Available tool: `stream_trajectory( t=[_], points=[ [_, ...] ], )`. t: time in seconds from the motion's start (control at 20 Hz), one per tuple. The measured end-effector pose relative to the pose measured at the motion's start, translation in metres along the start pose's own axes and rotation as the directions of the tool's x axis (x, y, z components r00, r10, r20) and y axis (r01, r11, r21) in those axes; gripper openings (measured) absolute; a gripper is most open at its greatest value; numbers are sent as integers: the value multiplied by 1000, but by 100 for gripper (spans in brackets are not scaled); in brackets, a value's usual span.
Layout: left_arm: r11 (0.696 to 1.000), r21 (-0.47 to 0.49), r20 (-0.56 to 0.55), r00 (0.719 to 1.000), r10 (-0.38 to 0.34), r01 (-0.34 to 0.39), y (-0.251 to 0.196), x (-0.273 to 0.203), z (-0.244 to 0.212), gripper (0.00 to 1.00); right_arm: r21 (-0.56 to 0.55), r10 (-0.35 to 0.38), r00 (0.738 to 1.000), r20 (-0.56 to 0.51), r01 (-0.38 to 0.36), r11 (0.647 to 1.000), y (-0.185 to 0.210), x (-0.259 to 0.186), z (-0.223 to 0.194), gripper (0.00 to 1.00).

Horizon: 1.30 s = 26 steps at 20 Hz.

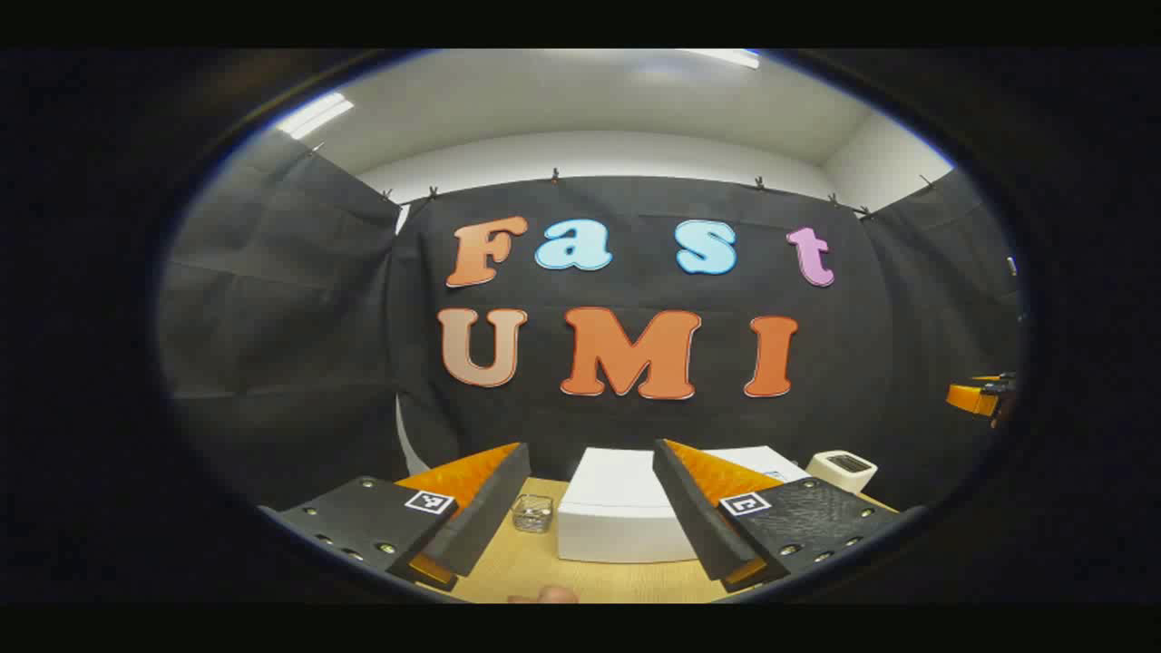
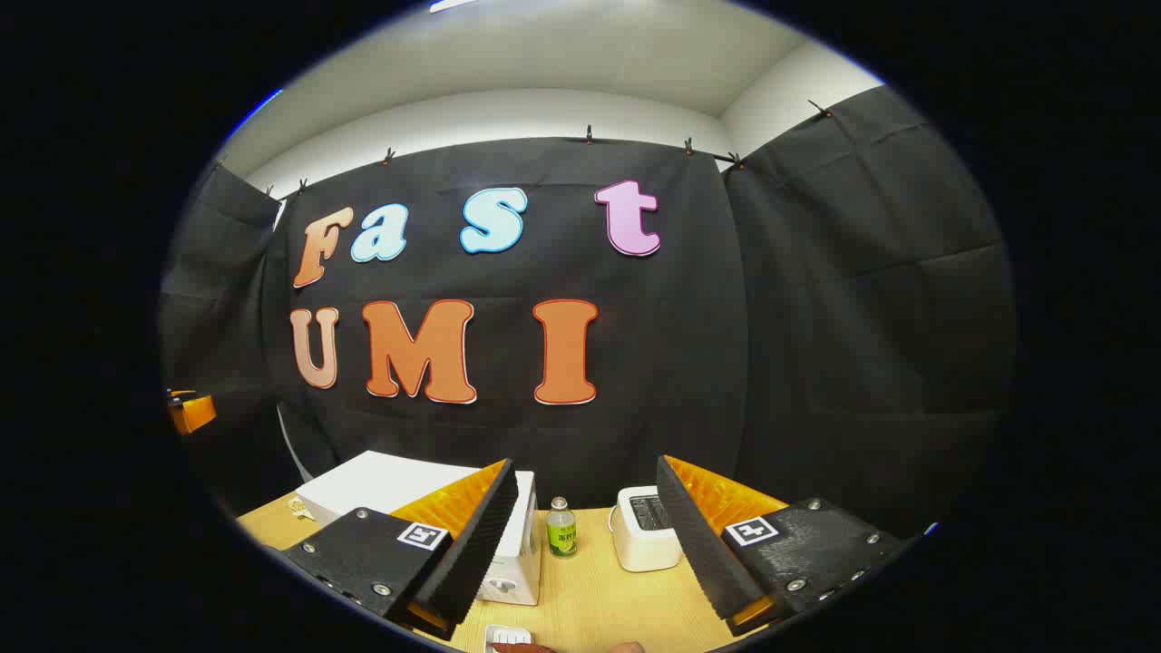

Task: Open the microwave oven with the left hand, put the food in, and close the microwave oven.

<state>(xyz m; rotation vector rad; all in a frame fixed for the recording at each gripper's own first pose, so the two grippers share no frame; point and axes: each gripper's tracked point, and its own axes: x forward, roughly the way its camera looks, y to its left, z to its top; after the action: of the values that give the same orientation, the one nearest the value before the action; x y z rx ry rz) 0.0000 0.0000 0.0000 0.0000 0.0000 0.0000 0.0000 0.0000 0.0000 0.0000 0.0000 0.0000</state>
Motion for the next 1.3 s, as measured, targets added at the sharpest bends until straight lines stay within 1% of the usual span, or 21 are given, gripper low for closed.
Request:
stream_trajectory(
  t=[0.05,0.15,0.2,0.25,0.3,0.6,0.75,0.8,0.85,0.9,0.95,1.0,1.05,1.1,1.3],
  points=[
    [1000,2,3,1000,-4,4,-1,0,2,94,2,3,1000,1,-3,1000,1,0,0,95],
    [1000,9,11,1000,-4,4,-1,-1,4,94,0,4,1000,2,-4,1000,2,1,1,95],
    [1000,16,13,1000,-4,4,-1,-2,6,90,-2,6,1000,2,-6,1000,3,0,1,95],
    [1000,20,18,1000,-2,1,0,-2,7,94,-3,8,1000,-1,-8,1000,3,1,0,95],
    [1000,20,19,1000,0,0,1,-2,8,94,-2,13,1000,-5,-13,1000,4,0,-1,95],
    [1000,12,11,1000,-15,15,-1,-3,5,94,16,20,1000,-7,-20,1000,4,-2,-3,95],
    [1000,-7,11,1000,-23,23,-3,-1,5,94,8,6,1000,-4,-6,1000,-1,-1,-3,95],
    [1000,-16,10,1000,-27,27,-5,-1,3,90,10,5,1000,-4,-5,1000,-2,-2,-3,95],
    [999,-24,6,999,-36,36,-9,-1,0,94,10,5,1000,-4,-5,1000,-2,-2,-3,96],
    [998,-33,3,999,-46,46,-12,-1,-4,94,10,4,1000,-2,-4,1000,-2,-2,-3,95],
    [998,-40,1,999,-52,52,-15,0,-7,90,9,-1,1000,0,1,1000,-4,-3,-3,95],
    [997,-45,1,998,-60,60,-19,2,-11,90,11,-2,1000,1,2,1000,-5,-2,-4,96],
    [996,-51,0,998,-68,68,-23,2,-16,90,15,1,1000,-3,-1,1000,-4,-1,-5,100],
    [995,-58,-2,997,-79,79,-27,4,-21,90,19,4,1000,-9,-4,1000,-3,0,-7,95],
    [987,-89,1,991,-133,132,-53,5,-44,90,15,-2,1000,-13,2,1000,-5,1,-11,95]
  ],
)
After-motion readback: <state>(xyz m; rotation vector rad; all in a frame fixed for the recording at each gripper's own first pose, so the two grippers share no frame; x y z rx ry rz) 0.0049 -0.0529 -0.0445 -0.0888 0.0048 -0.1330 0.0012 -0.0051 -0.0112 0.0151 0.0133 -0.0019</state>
